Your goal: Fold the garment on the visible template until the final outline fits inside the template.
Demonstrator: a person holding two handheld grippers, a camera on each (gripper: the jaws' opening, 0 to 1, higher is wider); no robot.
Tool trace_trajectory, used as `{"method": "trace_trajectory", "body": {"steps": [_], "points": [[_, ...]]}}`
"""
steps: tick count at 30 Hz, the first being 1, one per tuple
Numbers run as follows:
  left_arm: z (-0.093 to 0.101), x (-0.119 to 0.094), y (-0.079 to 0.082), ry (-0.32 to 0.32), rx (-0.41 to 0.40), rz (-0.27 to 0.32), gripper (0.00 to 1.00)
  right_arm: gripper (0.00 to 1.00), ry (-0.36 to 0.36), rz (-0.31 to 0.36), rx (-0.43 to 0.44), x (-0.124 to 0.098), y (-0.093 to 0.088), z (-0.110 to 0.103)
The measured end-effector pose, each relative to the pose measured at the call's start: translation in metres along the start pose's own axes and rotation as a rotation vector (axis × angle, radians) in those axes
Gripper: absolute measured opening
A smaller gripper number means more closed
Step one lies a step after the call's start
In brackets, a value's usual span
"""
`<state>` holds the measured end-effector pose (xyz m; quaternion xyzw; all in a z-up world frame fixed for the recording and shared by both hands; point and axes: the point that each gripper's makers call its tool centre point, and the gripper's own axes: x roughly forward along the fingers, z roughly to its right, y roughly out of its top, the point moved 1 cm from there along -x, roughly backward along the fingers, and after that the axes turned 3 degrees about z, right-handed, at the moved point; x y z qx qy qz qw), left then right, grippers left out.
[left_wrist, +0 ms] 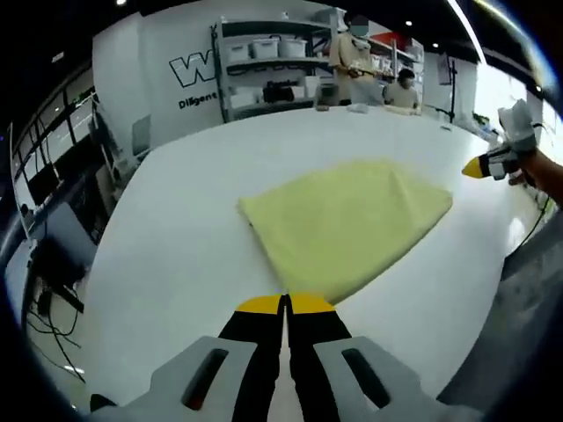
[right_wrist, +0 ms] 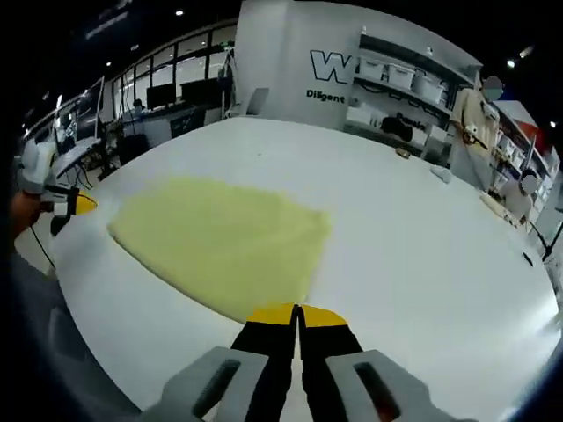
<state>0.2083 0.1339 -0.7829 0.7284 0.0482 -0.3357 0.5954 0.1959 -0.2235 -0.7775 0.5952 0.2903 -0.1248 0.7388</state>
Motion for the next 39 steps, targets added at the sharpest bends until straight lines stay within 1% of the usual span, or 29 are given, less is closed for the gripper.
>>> {"method": "trace_trajectory", "body": {"steps": [1, 2, 3, 5, 6, 10, 11, 14, 15, 17, 18, 19, 21, 22, 23, 25, 26, 27, 28, 30, 31, 32, 33, 35, 36, 39], "points": [[0.006, -0.004, 0.004, -0.012, -0.007, 0.011, 0.0, 0.0, 0.011, 0.02, -0.019, -0.004, 0.005, -0.009], [0.011, -0.007, 0.012, -0.016, -0.003, 0.046, 0.0, 0.0, 0.022, 0.031, -0.031, -0.009, 0.007, -0.017], [0.015, -0.01, 0.013, -0.019, -0.007, 0.052, 0.0, 0.0, 0.027, 0.032, -0.034, -0.011, 0.008, -0.022], [0.025, -0.016, 0.021, -0.034, -0.027, 0.086, 0.0, 0.0, 0.042, 0.052, -0.049, -0.018, 0.011, -0.032], [0.032, -0.021, 0.025, -0.045, -0.043, 0.112, 0.0, 0.0, 0.05, 0.06, -0.055, -0.023, 0.012, -0.038], [0.053, -0.036, 0.028, -0.07, -0.04, 0.149, 0.0, 0.0, 0.074, 0.094, -0.065, -0.039, 0.012, -0.056], [0.061, -0.041, 0.031, -0.086, -0.051, 0.175, 0.0, 0.0, 0.084, 0.104, -0.064, -0.043, 0.012, -0.062], [0.077, -0.05, 0.033, -0.115, -0.062, 0.2, 0.01, 0.0, 0.092, 0.117, -0.068, -0.049, 0.01, -0.072], [0.083, -0.052, 0.034, -0.127, -0.065, 0.21, 0.01, 0.0, 0.097, 0.132, -0.067, -0.052, 0.011, -0.076], [0.098, -0.059, 0.038, -0.159, -0.053, 0.259, 0.02, 0.0, 0.099, 0.157, -0.077, -0.057, 0.013, -0.082], [0.102, -0.061, 0.038, -0.162, -0.052, 0.263, 0.02, 0.0, 0.098, 0.166, -0.08, -0.059, 0.014, -0.084], [0.107, -0.062, 0.039, -0.171, -0.04, 0.285, 0.04, 0.0, 0.095, 0.192, -0.085, -0.061, 0.016, -0.087], [0.111, -0.063, 0.037, -0.177, -0.039, 0.285, 0.08, 0.0, 0.095, 0.207, -0.086, -0.064, 0.018, -0.09], [0.114, -0.063, 0.036, -0.189, -0.041, 0.289, 0.13, 0.0, 0.088, 0.223, -0.092, -0.066, 0.02, -0.09], [0.116, -0.063, 0.036, -0.192, -0.039, 0.292, 0.17, 0.04, 0.083, 0.23, -0.104, -0.066, 0.022, -0.089], [0.116, -0.063, 0.036, -0.194, -0.034, 0.293, 0.25, 0.1, 0.08, 0.236, -0.087, -0.066, 0.024, -0.087], [0.116, -0.063, 0.036, -0.197, -0.036, 0.296, 0.27, 0.13, 0.079, 0.234, -0.086, -0.065, 0.024, -0.087], [0.115, -0.063, 0.037, -0.194, -0.039, 0.3, 0.29, 0.15, 0.075, 0.221, -0.082, -0.064, 0.021, -0.086], [0.114, -0.063, 0.038, -0.187, -0.037, 0.303, 0.32, 0.17, 0.076, 0.223, -0.082, -0.064, 0.021, -0.086], [0.113, -0.063, 0.038, -0.179, -0.042, 0.309, 0.39, 0.26, 0.074, 0.228, -0.083, -0.064, 0.022, -0.087], [0.11, -0.063, 0.039, -0.166, -0.06, 0.315, 0.46, 0.33, 0.072, 0.225, -0.076, -0.062, 0.022, -0.086], [0.11, -0.062, 0.04, -0.161, -0.062, 0.318, 0.52, 0.43, 0.071, 0.224, -0.075, -0.062, 0.022, -0.086], [0.106, -0.062, 0.041, -0.143, -0.075, 0.325, 0.57, 0.48, 0.07, 0.213, -0.06, -0.06, 0.02, -0.086], [0.104, -0.062, 0.041, -0.137, -0.087, 0.327, 0.62, 0.53, 0.067, 0.214, -0.052, -0.061, 0.02, -0.085], [0.104, -0.06, 0.041, -0.132, -0.092, 0.319, 0.64, 0.56, 0.065, 0.217, -0.042, -0.061, 0.021, -0.085], [0.102, -0.058, 0.038, -0.119, -0.125, 0.293, 0.75, 0.66, 0.068, 0.208, -0.025, -0.059, 0.019, -0.086]]}}
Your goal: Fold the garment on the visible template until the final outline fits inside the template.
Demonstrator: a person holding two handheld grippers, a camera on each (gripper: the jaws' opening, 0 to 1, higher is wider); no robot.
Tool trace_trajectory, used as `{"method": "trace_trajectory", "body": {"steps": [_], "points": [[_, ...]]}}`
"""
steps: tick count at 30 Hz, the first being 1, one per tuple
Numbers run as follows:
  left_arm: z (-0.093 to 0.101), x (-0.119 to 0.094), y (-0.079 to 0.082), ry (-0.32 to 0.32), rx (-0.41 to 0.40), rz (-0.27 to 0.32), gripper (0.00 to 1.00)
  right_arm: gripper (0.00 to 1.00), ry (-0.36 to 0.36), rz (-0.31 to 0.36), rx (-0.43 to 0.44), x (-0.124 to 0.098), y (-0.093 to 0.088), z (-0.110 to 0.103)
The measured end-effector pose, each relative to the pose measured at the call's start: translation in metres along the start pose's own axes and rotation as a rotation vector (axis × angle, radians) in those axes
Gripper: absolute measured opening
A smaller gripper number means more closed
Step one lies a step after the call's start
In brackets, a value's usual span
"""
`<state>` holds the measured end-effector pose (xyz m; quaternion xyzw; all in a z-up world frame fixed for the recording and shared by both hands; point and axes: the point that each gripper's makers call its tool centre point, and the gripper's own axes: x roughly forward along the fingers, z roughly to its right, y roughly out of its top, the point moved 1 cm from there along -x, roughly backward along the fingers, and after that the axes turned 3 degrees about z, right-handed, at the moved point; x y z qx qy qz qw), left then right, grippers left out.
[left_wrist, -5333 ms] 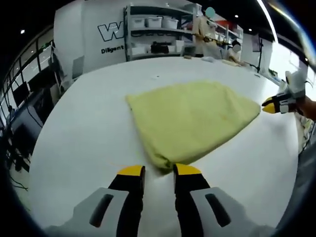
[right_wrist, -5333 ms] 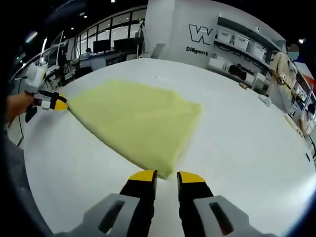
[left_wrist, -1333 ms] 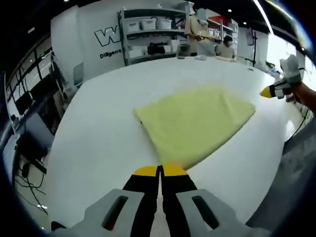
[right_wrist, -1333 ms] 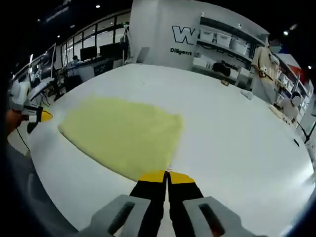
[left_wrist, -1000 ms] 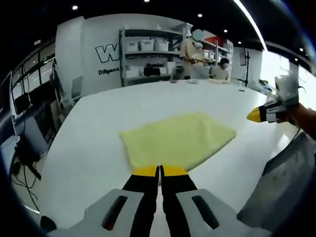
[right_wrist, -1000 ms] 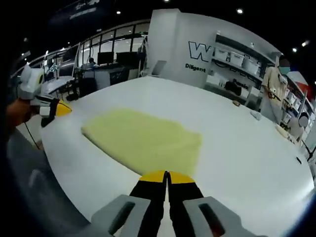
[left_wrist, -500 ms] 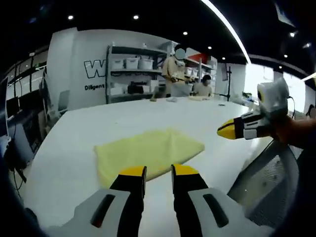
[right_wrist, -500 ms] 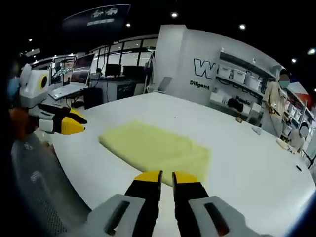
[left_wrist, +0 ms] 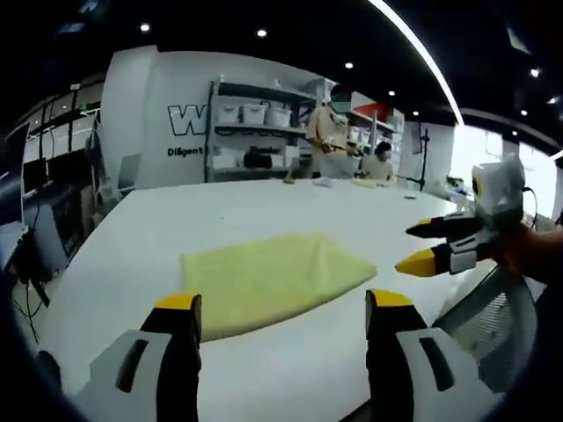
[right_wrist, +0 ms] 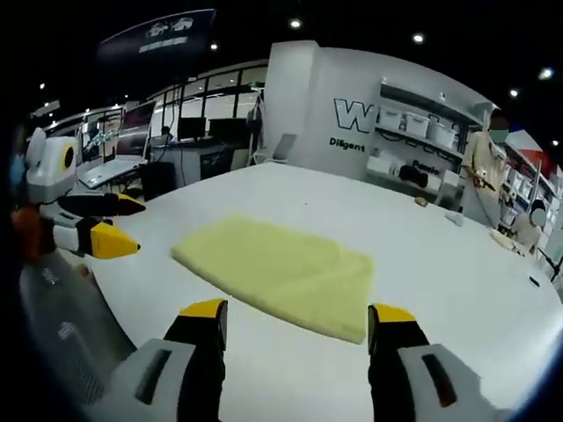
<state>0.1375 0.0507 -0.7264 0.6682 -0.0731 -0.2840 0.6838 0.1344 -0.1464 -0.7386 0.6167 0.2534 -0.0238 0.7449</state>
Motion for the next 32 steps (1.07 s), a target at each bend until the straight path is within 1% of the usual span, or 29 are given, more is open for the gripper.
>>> {"method": "trace_trajectory", "body": {"steps": [2, 5, 7, 11, 12, 13, 15, 17, 19, 20, 22, 23, 24, 25, 26, 30, 32], "points": [[-0.002, -0.001, 0.0, 0.015, -0.006, -0.002, 0.81, 0.71, 0.001, 0.001, 0.007, 0.0, 0.0, -0.001], [-0.005, -0.003, 0.003, 0.028, -0.014, 0.004, 0.87, 0.77, 0.002, 0.01, 0.032, 0.001, 0.002, -0.001], [-0.009, -0.003, 0.006, 0.047, -0.032, 0.014, 0.94, 0.79, 0.008, 0.017, 0.052, 0.001, 0.003, -0.003], [-0.012, 0.0, 0.005, 0.053, -0.033, 0.02, 0.96, 0.81, 0.008, 0.026, 0.058, 0.002, 0.005, -0.005], [-0.012, 0.001, 0.002, 0.052, -0.037, 0.014, 0.97, 0.84, 0.005, 0.025, 0.058, 0.002, 0.004, -0.005], [-0.011, 0.002, -0.002, 0.053, -0.04, 0.007, 0.98, 0.89, -0.004, 0.027, 0.068, 0.003, 0.003, -0.004], [-0.008, 0.004, -0.007, 0.04, -0.043, -0.018, 0.98, 0.94, -0.024, 0.031, 0.103, 0.004, 0.003, 0.001], [-0.009, 0.003, -0.004, 0.046, -0.031, -0.004, 0.98, 0.96, -0.03, 0.019, 0.097, 0.005, 0.0, 0.002], [-0.009, 0.003, -0.003, 0.046, -0.032, 0.002, 0.98, 0.99, -0.037, 0.032, 0.097, 0.005, 0.002, 0.002], [-0.009, 0.002, -0.003, 0.047, -0.032, 0.003, 0.98, 0.99, -0.041, 0.041, 0.104, 0.005, 0.004, 0.003], [-0.009, 0.002, -0.003, 0.046, -0.033, 0.002, 0.98, 1.0, -0.045, 0.037, 0.131, 0.005, 0.003, 0.004], [-0.009, 0.002, -0.004, 0.046, -0.034, 0.002, 0.98, 0.99, -0.04, 0.02, 0.14, 0.007, -0.001, 0.004], [-0.009, 0.002, -0.004, 0.047, -0.033, 0.001, 0.98, 1.0, -0.04, 0.016, 0.142, 0.007, -0.001, 0.003], [-0.009, 0.002, -0.003, 0.047, -0.035, 0.003, 0.98, 1.0, -0.039, 0.031, 0.161, 0.006, 0.001, 0.003], [-0.009, 0.002, -0.003, 0.047, -0.033, 0.006, 0.98, 1.0, -0.041, 0.04, 0.158, 0.005, 0.003, 0.003], [-0.01, 0.003, -0.004, 0.052, -0.038, 0.0, 0.98, 0.99, -0.04, 0.032, 0.141, 0.006, 0.001, 0.002], [-0.011, 0.003, -0.003, 0.056, -0.043, 0.007, 0.98, 0.99, -0.038, 0.038, 0.14, 0.006, 0.002, 0.002]]}}
